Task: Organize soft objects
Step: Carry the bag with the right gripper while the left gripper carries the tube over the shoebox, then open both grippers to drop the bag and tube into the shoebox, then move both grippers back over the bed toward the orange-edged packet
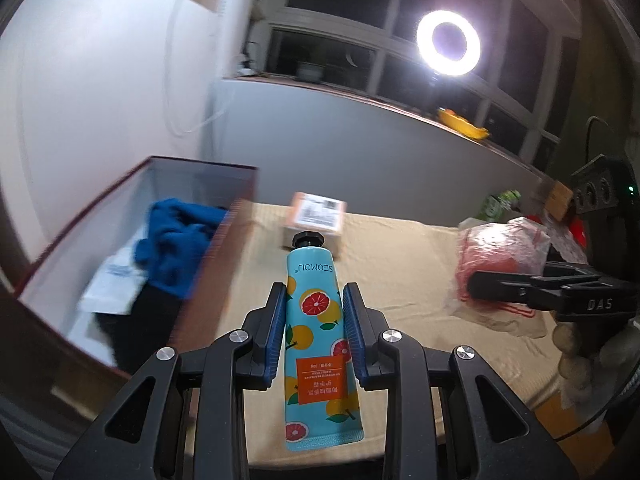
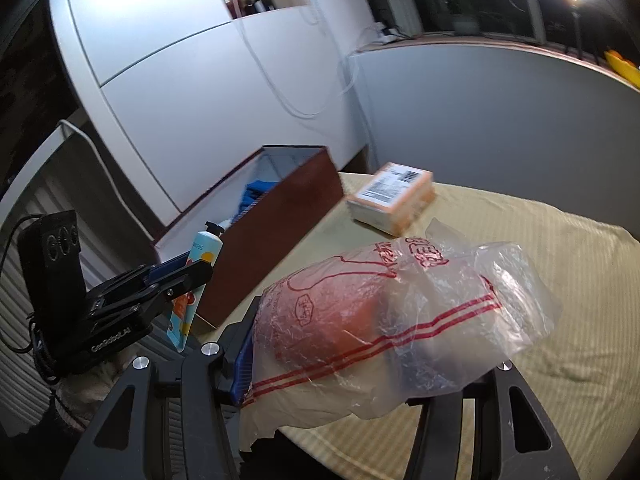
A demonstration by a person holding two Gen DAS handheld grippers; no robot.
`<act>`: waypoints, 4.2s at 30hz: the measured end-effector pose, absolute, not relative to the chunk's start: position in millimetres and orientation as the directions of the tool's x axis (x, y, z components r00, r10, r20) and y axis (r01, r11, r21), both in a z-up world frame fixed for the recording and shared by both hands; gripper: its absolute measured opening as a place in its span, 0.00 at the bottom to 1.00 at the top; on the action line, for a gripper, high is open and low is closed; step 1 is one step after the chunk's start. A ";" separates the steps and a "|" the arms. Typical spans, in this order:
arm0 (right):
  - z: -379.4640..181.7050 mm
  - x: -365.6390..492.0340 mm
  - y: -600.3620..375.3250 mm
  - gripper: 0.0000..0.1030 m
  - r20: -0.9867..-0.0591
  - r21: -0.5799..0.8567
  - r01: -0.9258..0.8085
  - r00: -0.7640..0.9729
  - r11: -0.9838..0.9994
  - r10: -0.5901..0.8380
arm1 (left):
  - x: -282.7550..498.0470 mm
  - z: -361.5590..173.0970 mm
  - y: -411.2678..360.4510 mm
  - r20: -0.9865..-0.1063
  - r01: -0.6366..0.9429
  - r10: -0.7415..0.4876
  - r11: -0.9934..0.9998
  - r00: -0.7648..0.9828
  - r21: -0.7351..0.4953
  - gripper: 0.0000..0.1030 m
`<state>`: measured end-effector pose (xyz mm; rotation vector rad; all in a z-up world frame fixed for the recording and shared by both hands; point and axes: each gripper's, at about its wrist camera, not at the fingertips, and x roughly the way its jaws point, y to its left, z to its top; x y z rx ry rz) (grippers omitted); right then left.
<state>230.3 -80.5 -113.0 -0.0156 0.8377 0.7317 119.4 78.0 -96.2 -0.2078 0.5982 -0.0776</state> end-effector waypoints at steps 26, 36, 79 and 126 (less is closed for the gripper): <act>-74.7 335.3 106.7 0.49 -0.650 0.279 -0.716 0.350 0.641 0.674 | 155.6 -103.1 192.1 -0.582 -0.241 0.142 0.966 0.801 -0.096 0.26; -101.8 387.8 189.7 0.50 -0.705 0.265 -0.723 0.306 0.638 0.640 | 173.4 -120.3 199.4 -0.611 -0.231 0.121 0.967 0.782 -0.104 0.26; -41.2 258.6 -15.6 0.71 -0.581 0.328 -0.597 0.484 0.732 0.654 | 90.0 -37.1 81.3 -0.439 -0.054 0.002 0.993 0.898 -0.106 0.65; -74.5 304.6 -206.7 0.78 -0.540 0.519 -0.446 0.489 0.729 0.685 | 185.6 -100.1 33.8 -0.583 0.017 -0.147 0.975 0.799 -0.223 0.68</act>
